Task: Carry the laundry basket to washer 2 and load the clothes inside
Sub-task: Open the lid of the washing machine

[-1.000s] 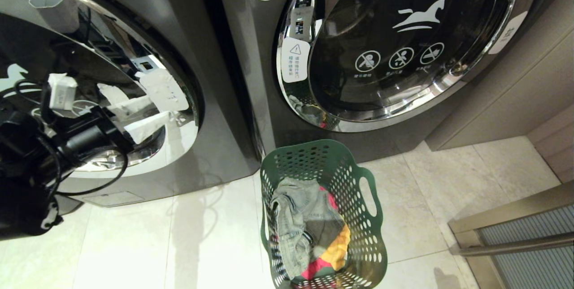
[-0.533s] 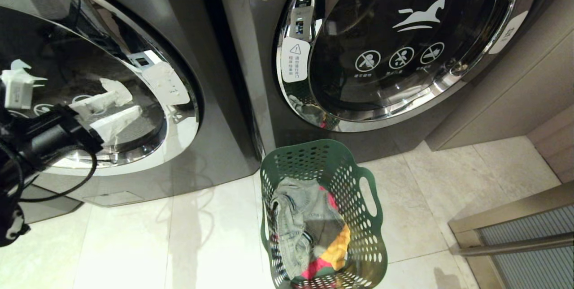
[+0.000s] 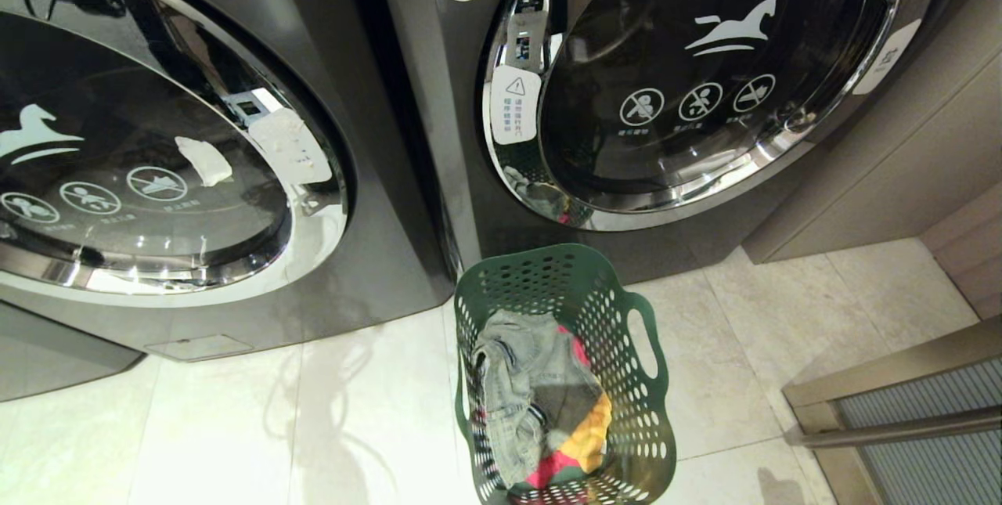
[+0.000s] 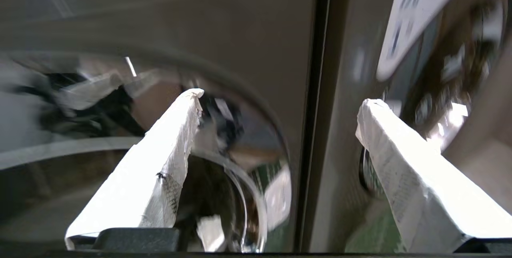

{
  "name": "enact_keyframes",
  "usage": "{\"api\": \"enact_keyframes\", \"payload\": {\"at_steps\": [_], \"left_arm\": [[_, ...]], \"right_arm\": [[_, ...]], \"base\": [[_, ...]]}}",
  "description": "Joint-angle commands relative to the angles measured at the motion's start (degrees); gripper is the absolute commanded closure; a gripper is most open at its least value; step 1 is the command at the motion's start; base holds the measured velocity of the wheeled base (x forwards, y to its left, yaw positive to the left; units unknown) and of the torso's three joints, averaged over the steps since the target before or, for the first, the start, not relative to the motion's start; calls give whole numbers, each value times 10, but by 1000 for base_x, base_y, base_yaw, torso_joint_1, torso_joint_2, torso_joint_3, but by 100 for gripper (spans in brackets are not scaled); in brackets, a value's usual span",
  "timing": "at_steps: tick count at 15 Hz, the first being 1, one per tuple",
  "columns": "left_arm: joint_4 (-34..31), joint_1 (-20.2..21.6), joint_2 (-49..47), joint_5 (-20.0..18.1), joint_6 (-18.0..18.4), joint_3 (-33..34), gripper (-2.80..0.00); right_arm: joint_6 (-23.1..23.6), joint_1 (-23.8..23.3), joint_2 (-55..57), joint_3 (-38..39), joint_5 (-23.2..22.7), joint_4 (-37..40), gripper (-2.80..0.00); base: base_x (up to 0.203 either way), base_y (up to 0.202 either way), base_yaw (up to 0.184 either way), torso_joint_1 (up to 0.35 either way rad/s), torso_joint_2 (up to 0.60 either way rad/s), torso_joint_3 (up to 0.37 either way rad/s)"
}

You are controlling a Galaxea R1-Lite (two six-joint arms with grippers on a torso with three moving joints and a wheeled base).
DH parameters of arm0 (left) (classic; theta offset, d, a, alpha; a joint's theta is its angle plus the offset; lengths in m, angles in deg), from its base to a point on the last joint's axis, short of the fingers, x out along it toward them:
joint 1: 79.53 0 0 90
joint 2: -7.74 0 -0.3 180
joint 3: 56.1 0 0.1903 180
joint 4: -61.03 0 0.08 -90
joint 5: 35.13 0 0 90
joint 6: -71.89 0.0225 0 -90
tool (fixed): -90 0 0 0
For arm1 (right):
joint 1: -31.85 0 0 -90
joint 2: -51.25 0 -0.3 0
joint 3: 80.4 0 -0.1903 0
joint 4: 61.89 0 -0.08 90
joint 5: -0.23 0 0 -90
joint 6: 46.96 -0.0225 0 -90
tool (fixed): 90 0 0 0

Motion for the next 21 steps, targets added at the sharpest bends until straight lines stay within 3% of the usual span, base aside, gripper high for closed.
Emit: {"api": "enact_keyframes", "payload": {"at_steps": [1, 4, 9, 11, 13, 21], "left_arm": [[-113, 23, 143, 28, -22, -12, -280], [-161, 15, 86, 59, -25, 50, -280], [-154, -5, -126, 71, 26, 121, -280], [-136, -57, -146, 53, 35, 143, -280], [-101, -90, -153, 4, 45, 159, -280], [-87, -146, -212, -2, 74, 134, -280]], "right_arm": [[0, 0, 0, 0, 0, 0, 0], [0, 0, 0, 0, 0, 0, 0], [0, 0, 0, 0, 0, 0, 0], [1, 0, 1, 0, 0, 0, 0], [1, 0, 0, 0, 0, 0, 0], [0, 0, 0, 0, 0, 0, 0]], "base": [[0, 0, 0, 0, 0, 0], [0, 0, 0, 0, 0, 0], [0, 0, 0, 0, 0, 0], [0, 0, 0, 0, 0, 0], [0, 0, 0, 0, 0, 0], [0, 0, 0, 0, 0, 0]]}}
